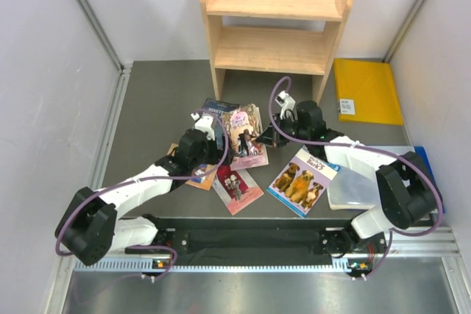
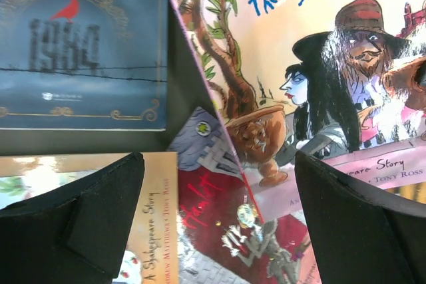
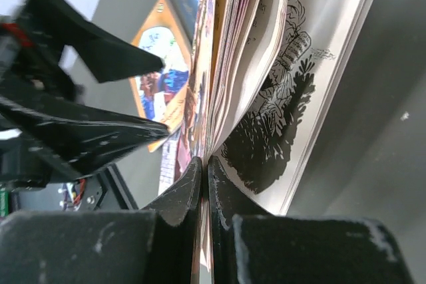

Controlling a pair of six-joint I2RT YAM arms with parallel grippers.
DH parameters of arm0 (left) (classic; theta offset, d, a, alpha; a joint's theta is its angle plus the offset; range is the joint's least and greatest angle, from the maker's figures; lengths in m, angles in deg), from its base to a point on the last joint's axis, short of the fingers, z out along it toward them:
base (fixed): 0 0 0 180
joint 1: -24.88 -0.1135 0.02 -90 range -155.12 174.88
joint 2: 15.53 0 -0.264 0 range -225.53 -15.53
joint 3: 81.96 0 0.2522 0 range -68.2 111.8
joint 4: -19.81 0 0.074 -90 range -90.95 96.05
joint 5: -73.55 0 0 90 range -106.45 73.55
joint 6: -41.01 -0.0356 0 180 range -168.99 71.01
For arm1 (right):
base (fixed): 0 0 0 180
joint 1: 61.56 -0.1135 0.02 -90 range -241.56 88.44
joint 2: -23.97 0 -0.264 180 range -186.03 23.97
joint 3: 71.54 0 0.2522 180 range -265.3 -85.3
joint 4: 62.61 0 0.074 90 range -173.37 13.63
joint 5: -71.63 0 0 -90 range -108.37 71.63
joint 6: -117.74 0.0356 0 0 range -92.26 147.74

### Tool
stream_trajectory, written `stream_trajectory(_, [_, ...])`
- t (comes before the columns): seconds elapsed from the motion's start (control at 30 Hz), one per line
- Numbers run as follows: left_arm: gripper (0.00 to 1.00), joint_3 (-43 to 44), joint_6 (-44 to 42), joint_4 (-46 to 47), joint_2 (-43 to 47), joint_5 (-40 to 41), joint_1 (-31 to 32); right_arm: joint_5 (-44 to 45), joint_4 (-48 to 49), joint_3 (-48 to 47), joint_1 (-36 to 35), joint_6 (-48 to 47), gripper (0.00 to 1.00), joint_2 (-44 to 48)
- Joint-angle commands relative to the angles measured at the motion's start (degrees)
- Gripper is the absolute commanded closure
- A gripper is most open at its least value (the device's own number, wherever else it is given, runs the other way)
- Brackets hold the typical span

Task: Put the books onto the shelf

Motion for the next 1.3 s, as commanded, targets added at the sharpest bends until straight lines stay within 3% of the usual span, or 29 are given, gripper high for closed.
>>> stream_trajectory(0.0, [0.01, -4.15, 5.11, 18.25, 1.66, -4.10, -0.44, -5.75, 5.82, 0.69, 0.84, -0.50, 1.00, 2.77])
stream_trajectory(0.1, [0.01, -8.02, 7.66, 27.13, 2.19, -5.59, -0.62, -8.47, 8.89, 1.74, 1.72, 1.08, 1.00, 3.12])
stream_trajectory(0.3, [0.05, -8.38, 11.44, 35.33, -3.86, -10.78, -1.23, -14.02, 15.67, 3.41, 2.42, 5.21, 1.00, 2.42])
stream_trajectory(0.33, [0.10, -7.95, 12.58, 37.35, -5.61, -11.83, -1.32, -14.02, 15.93, 3.59, 2.51, 5.30, 1.00, 2.33])
stream_trajectory(0.37, [0.30, -7.59, 13.37, 38.06, -6.50, -13.06, -1.49, -14.19, 16.11, 3.68, 2.43, 5.30, 1.00, 2.42])
stream_trajectory(0.43, [0.45, -6.45, 14.86, 39.64, -8.43, -14.65, -1.67, -14.63, 16.98, 4.11, 2.69, 5.91, 1.00, 2.33])
stream_trajectory(0.47, [0.65, -6.01, 15.22, 39.91, -8.88, -15.35, -1.85, -14.98, 17.68, 4.12, 2.69, 6.09, 1.00, 2.33])
stream_trajectory(0.53, [0.88, -5.22, 15.75, 40.88, -9.32, -17.02, -2.02, -15.25, 17.95, 4.12, 2.78, 6.09, 1.00, 2.16])
stream_trajectory(0.6, [1.00, -4.34, 16.28, 39.75, -8.88, -17.29, -2.37, -15.77, 17.95, 4.12, 2.86, 6.09, 1.00, 1.89])
stream_trajectory(0.77, [1.00, -1.27, 14.08, 34.49, -4.14, -16.41, -3.25, -14.72, 17.61, 5.17, 3.39, 5.74, 1.00, 1.10])
stream_trajectory(0.8, [1.00, -1.09, 13.82, 33.94, -3.35, -16.32, -3.52, -14.37, 16.82, 5.26, 3.65, 5.31, 0.95, 1.01])
stream_trajectory(0.83, [1.00, -0.39, 13.38, 32.89, -1.69, -16.06, -4.21, -12.98, 15.51, 5.35, 3.74, 4.69, 0.72, 0.66])
stream_trajectory(0.93, [1.00, 1.45, 12.59, 29.47, 0.78, -17.19, -6.14, -10.69, 14.53, 6.83, 5.23, 4.25, 0.45, 0.05])
stream_trajectory(1.1, [1.00, 5.41, 11.79, 24.28, 3.07, -22.55, -9.31, -10.24, 21.37, 12.02, 7.52, 6.87, 0.27, 0.75])
stream_trajectory(1.13, [1.00, 6.90, 11.88, 23.84, 3.16, -24.04, -9.93, -10.67, 24.95, 13.68, 7.78, 7.67, 0.19, 0.75])
stream_trajectory(1.27, [1.00, 10.16, 12.41, 21.47, 3.16, -31.59, -10.37, -13.13, 36.65, 17.21, 9.63, 12.94, 0.11, 0.14])
